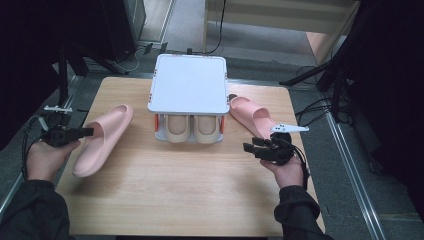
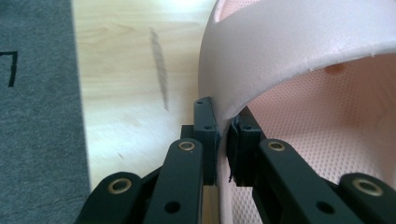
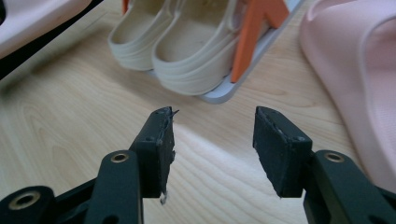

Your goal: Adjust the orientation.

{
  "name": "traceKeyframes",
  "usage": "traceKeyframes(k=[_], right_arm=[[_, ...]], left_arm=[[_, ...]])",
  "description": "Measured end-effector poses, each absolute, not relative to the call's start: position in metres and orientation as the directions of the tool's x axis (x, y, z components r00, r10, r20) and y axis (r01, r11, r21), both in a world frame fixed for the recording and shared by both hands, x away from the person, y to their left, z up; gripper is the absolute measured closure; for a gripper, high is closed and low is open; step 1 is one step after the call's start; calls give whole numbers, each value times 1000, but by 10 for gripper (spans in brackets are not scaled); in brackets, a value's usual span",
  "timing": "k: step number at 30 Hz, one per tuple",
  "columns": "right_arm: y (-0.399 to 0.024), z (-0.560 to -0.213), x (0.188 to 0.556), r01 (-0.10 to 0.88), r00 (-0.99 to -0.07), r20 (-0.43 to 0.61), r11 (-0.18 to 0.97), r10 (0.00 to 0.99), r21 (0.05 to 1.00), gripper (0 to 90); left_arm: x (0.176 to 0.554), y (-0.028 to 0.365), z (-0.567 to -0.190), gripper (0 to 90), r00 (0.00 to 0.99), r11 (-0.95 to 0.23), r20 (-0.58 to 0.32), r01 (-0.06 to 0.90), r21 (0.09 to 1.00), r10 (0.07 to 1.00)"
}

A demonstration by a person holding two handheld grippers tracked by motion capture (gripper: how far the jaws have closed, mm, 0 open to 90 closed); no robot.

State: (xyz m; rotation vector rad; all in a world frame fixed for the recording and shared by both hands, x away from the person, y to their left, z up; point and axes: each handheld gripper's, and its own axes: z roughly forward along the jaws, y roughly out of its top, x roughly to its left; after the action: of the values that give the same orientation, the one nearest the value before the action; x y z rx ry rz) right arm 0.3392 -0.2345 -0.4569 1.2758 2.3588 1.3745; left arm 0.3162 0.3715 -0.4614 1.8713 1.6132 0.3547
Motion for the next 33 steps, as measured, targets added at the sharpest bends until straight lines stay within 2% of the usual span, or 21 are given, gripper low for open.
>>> traceKeyframes(k=[6, 12, 16, 25, 33], right_arm=[[-245, -458, 354, 610, -614, 311, 186, 726, 770, 496], [-243, -460, 366, 591, -620, 223, 261, 752, 763, 501], [-245, -463, 377, 592, -609, 210, 262, 765, 762, 509], [-261, -477, 403, 634, -545, 269, 180, 794, 753, 531], [-260, -493, 429, 626, -540, 200, 232, 818, 744, 546]], left_arm=[[287, 345, -454, 835, 282, -109, -185, 773, 625, 941], [268, 325, -454, 833, 327, -151, -172, 762, 629, 929], [257, 310, -462, 834, 350, -166, -176, 756, 634, 920], [250, 276, -471, 829, 419, -211, -187, 735, 645, 888], [253, 244, -479, 822, 490, -286, -181, 728, 623, 853]])
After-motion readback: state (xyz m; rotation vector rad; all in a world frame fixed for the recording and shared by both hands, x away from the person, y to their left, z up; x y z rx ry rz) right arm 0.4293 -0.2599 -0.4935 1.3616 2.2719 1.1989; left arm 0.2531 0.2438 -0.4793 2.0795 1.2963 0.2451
